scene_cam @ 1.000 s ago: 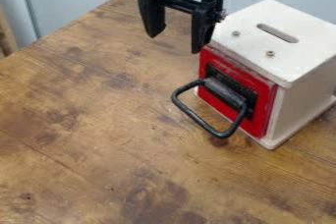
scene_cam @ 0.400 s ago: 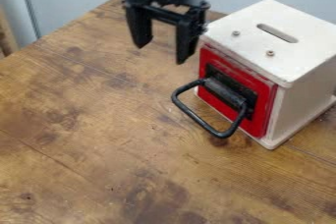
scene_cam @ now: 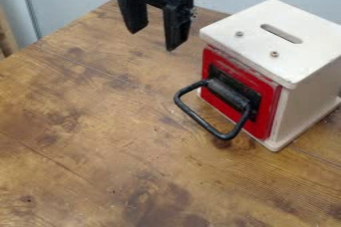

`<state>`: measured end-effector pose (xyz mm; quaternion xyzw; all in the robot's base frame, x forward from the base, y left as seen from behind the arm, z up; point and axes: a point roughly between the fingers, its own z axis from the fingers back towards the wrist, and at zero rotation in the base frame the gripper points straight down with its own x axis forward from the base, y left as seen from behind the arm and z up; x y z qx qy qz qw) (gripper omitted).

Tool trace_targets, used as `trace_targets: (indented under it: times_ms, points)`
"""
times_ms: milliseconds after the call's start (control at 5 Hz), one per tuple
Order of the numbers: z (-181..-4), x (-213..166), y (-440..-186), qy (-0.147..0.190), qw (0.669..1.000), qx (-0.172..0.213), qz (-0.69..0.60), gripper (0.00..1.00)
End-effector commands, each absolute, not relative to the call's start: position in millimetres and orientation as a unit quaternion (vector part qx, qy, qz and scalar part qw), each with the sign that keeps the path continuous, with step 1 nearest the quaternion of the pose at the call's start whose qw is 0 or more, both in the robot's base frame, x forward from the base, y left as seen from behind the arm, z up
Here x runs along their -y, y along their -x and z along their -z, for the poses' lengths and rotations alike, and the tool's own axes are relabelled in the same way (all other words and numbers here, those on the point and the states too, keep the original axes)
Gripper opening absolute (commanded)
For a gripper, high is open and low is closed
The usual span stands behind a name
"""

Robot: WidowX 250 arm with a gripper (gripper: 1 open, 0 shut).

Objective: Close the drawer

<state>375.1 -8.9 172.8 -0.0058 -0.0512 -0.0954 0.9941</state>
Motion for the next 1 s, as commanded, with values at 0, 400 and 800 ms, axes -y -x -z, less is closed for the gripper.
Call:
trace_targets:
  times_ms: [0, 400, 800]
  points:
    - [-196.7, 9, -375, 0.007, 0.990, 0.091, 0.107, 1.00]
    - [-188.5, 12, -378, 0.012, 0.989, 0.073, 0.132, 1.00]
    - [-201.1, 10, -385, -0.003, 0.988, 0.091, 0.124, 1.00]
